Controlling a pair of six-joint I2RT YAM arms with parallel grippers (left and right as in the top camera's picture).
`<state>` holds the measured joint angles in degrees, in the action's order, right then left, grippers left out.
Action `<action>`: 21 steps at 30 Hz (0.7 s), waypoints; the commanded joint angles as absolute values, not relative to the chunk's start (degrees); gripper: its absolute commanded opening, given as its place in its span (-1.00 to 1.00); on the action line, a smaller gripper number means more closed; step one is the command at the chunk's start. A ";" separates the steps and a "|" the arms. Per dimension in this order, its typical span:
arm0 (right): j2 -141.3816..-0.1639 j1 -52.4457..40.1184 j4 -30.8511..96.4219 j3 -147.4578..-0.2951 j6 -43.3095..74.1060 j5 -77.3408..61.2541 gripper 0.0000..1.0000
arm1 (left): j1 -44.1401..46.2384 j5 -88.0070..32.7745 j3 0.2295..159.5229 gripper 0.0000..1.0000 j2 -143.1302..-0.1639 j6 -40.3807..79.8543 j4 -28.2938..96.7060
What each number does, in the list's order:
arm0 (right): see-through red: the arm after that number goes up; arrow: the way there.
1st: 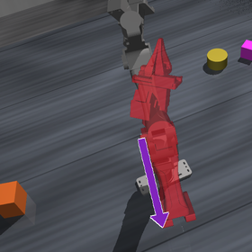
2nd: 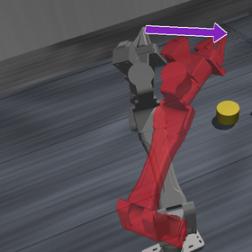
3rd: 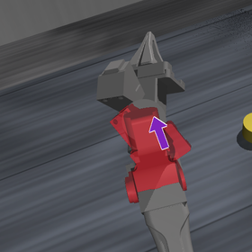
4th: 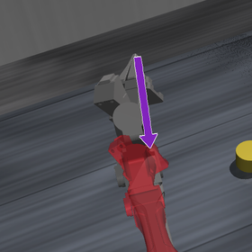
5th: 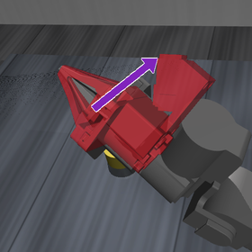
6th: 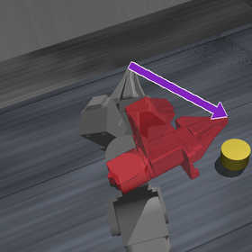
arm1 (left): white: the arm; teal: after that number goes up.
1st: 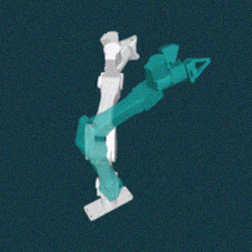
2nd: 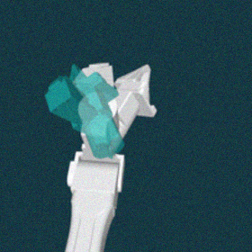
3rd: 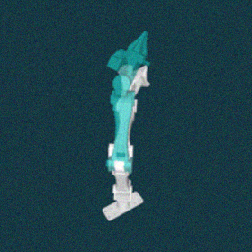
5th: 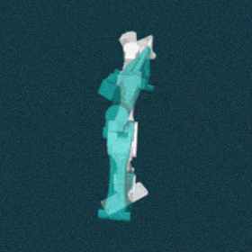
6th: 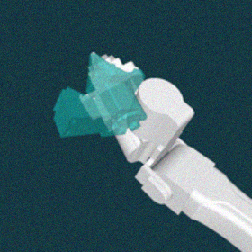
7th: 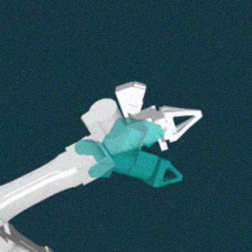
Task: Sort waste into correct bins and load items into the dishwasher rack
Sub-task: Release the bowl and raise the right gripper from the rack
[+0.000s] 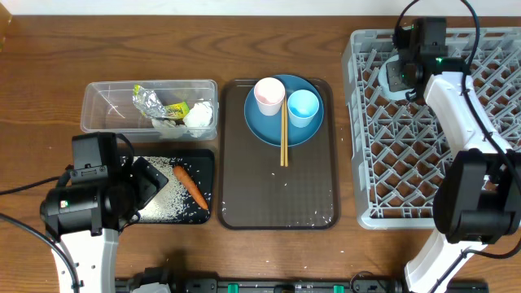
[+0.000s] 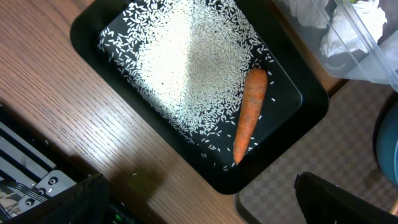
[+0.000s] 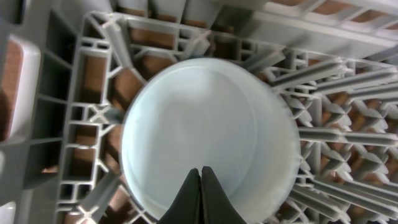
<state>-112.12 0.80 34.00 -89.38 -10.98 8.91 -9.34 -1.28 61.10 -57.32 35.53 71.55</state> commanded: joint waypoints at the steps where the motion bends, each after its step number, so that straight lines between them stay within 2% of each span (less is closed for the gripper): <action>1: -112.84 2.07 36.05 -89.45 -10.33 18.70 -0.97 | -9.67 -0.60 60.86 0.96 -57.34 34.52 71.57; 10: -110.45 1.37 37.74 -89.54 -10.26 18.74 -0.84 | -9.69 -0.58 60.86 0.96 -57.39 34.52 71.55; 12: -109.01 0.69 37.95 -89.56 -10.33 16.95 -0.73 | -9.69 -0.58 60.86 0.96 -57.39 34.52 71.57; 17: -104.20 -1.89 37.95 -89.56 -10.33 6.85 -0.52 | -9.67 -0.58 60.86 0.96 -57.45 34.52 71.57; 21: -100.01 -5.85 38.28 -89.56 -10.33 -1.15 -0.46 | -9.67 -0.60 60.86 0.96 -57.60 34.52 71.57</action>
